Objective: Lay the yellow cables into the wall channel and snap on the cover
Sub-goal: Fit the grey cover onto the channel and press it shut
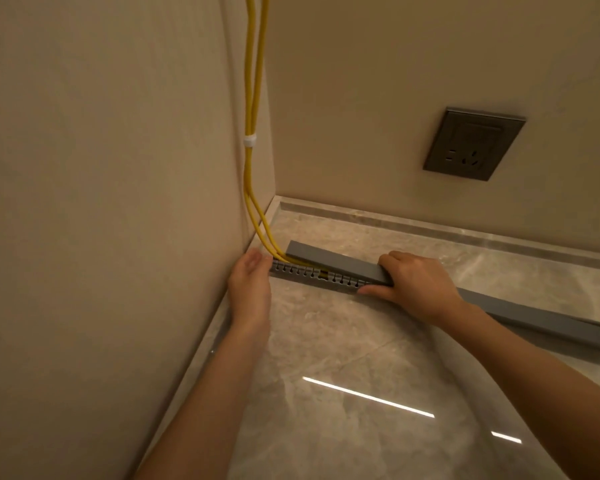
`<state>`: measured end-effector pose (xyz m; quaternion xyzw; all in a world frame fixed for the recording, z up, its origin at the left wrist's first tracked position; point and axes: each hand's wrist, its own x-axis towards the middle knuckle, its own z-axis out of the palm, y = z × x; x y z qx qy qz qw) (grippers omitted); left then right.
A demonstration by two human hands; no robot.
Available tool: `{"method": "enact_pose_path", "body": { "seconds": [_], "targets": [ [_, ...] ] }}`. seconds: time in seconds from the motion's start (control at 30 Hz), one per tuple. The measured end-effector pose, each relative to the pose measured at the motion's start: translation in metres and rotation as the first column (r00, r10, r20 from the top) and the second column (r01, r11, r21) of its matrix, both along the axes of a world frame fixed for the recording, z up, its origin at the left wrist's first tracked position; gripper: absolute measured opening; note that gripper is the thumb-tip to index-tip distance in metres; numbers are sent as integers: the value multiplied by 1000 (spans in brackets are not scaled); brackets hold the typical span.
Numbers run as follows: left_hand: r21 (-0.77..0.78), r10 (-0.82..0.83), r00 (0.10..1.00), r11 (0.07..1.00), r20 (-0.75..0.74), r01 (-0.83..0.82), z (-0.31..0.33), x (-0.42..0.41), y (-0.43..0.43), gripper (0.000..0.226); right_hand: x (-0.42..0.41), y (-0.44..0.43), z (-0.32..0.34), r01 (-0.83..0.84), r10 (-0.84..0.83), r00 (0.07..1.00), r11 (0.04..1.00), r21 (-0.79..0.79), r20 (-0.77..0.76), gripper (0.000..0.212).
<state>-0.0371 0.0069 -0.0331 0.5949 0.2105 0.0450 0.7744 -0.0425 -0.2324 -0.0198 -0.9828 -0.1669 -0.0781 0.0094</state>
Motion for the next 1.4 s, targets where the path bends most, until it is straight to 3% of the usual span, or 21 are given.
{"method": "enact_pose_path", "body": {
  "seconds": [0.1, 0.2, 0.3, 0.43, 0.57, 0.93, 1.03, 1.2, 1.4],
  "targets": [
    [-142, 6, 1000, 990, -27, -9, 10, 12, -9, 9, -2, -4, 8, 12, -12, 1000, 1000, 0, -3, 50],
    [-174, 12, 998, 985, -68, -23, 16, 23, -19, 13, -4, -8, 15, 23, -23, 1000, 1000, -11, -9, 47],
    [-478, -75, 980, 878, -184, -22, 18, 33, -24, 15, -6, -8, 19, 11, -11, 1000, 1000, -3, -26, 45],
    [-638, -162, 982, 768, -97, 64, 20, 37, -29, 36, -7, -8, 23, 10, -7, 998, 999, 51, -60, 52],
    [-741, -167, 986, 665, -24, 95, 21, 39, -27, 38, -4, -4, 30, -34, 39, 998, 994, 100, -49, 62],
    [-836, -206, 978, 531, 32, 139, 21, 38, -22, 37, 5, -1, 46, -173, 183, 981, 975, 141, -66, 64],
    [-840, -215, 976, 522, 37, 147, 22, 38, -21, 38, 9, -4, 49, -208, 211, 976, 977, 58, -56, 63],
    [-786, -228, 974, 599, 12, 150, 21, 40, -21, 40, 11, 1, 49, -244, 262, 961, 953, -181, 84, 65],
    [-743, -222, 975, 656, -23, 132, 17, 38, -20, 34, 11, 4, 60, -230, 247, 964, 960, -158, 96, 55]
  ]
}}
